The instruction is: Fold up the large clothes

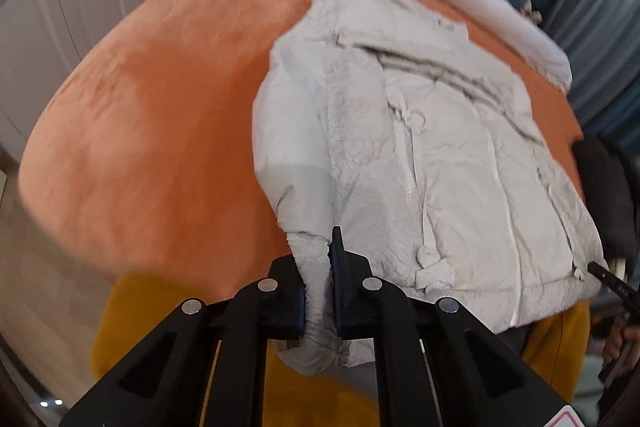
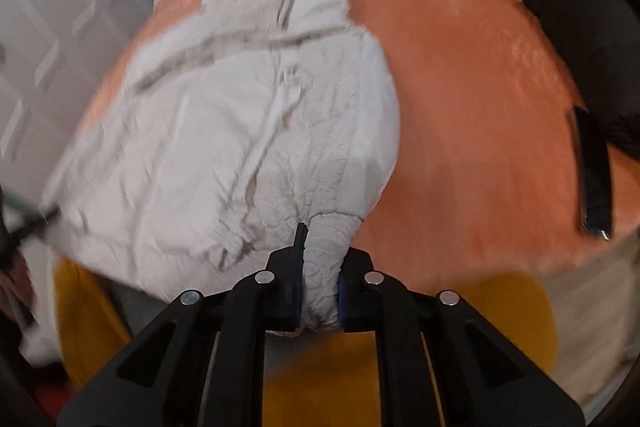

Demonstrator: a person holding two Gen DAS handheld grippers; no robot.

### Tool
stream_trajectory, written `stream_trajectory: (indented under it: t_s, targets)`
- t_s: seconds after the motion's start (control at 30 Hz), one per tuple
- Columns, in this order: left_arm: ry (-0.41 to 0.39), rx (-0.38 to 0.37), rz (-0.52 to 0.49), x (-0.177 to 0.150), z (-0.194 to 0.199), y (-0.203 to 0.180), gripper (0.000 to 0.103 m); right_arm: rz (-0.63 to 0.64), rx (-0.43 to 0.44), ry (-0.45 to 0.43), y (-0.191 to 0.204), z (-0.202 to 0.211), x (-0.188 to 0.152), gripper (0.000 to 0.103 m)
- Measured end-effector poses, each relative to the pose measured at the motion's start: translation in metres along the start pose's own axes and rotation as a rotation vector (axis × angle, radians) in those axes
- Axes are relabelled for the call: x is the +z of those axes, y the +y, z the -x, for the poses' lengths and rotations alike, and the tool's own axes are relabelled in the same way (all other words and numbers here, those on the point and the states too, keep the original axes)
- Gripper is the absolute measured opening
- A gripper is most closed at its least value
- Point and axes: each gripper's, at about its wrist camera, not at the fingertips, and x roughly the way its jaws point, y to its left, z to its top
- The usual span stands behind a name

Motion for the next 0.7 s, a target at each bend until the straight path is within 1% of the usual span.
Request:
stream_trajectory:
  t_s: [0.07, 0.1, 0.13, 0.17, 0.2, 0.23, 0.27, 0.33, 0.37, 0.4, 0.43, 0.47, 0.5, 0.57, 0.63, 0.7]
  targets:
    - [0.069, 0.026, -0.024, -0.036, 0.006, 0.003, 0.008, 0.024, -0.020, 0.080, -0.001, 0.001, -0.035, 0.011]
    - [0.083, 0.040, -0.032, -0.047, 0.007, 0.004, 0.008, 0.021, -0.021, 0.119, -0.002, 0.000, -0.050, 0.011]
    - [0.102, 0.059, -0.035, -0.065, 0.010, 0.005, 0.008, 0.010, -0.021, 0.154, -0.004, -0.002, -0.063, 0.011]
    - [0.112, 0.067, -0.029, -0.074, 0.012, 0.005, 0.010, -0.009, -0.021, 0.187, -0.006, -0.004, -0.076, 0.012]
    - [0.113, 0.078, -0.018, -0.081, 0.016, 0.005, 0.018, -0.015, -0.017, 0.192, -0.007, -0.004, -0.083, 0.013]
    - [0.096, 0.091, -0.005, -0.082, 0.022, 0.005, 0.019, -0.014, -0.011, 0.181, -0.007, 0.000, -0.085, 0.016]
    - [0.072, 0.098, 0.003, -0.077, 0.029, 0.004, 0.020, -0.015, -0.003, 0.168, -0.007, 0.006, -0.082, 0.017]
    - [0.013, 0.070, 0.026, -0.062, 0.049, 0.002, 0.020, -0.039, 0.017, 0.164, -0.013, 0.015, -0.070, 0.023]
    - [-0.022, 0.049, 0.040, -0.050, 0.060, 0.001, 0.022, -0.052, 0.030, 0.150, -0.017, 0.022, -0.064, 0.025]
    - [-0.076, 0.044, 0.048, -0.038, 0.074, -0.001, 0.026, -0.060, 0.033, 0.129, -0.021, 0.030, -0.058, 0.027]
    - [-0.148, 0.046, 0.051, -0.027, 0.087, -0.003, 0.031, -0.065, 0.027, 0.106, -0.027, 0.035, -0.051, 0.038]
    - [-0.244, 0.048, 0.054, -0.010, 0.105, -0.006, 0.042, -0.068, -0.003, 0.058, -0.033, 0.045, -0.041, 0.045]
    - [-0.320, 0.046, 0.060, 0.002, 0.118, -0.007, 0.052, -0.073, -0.036, 0.005, -0.038, 0.057, -0.035, 0.055]
    - [-0.407, 0.038, 0.066, 0.032, 0.126, -0.011, 0.060, -0.112, -0.059, -0.088, -0.053, 0.073, -0.018, 0.056]
    - [-0.420, 0.041, 0.044, 0.062, 0.114, -0.018, 0.060, -0.177, -0.042, -0.149, -0.064, 0.075, 0.007, 0.056]
    - [-0.406, 0.039, 0.014, 0.094, 0.087, -0.033, 0.060, -0.197, 0.009, -0.195, -0.055, 0.068, 0.034, 0.056]
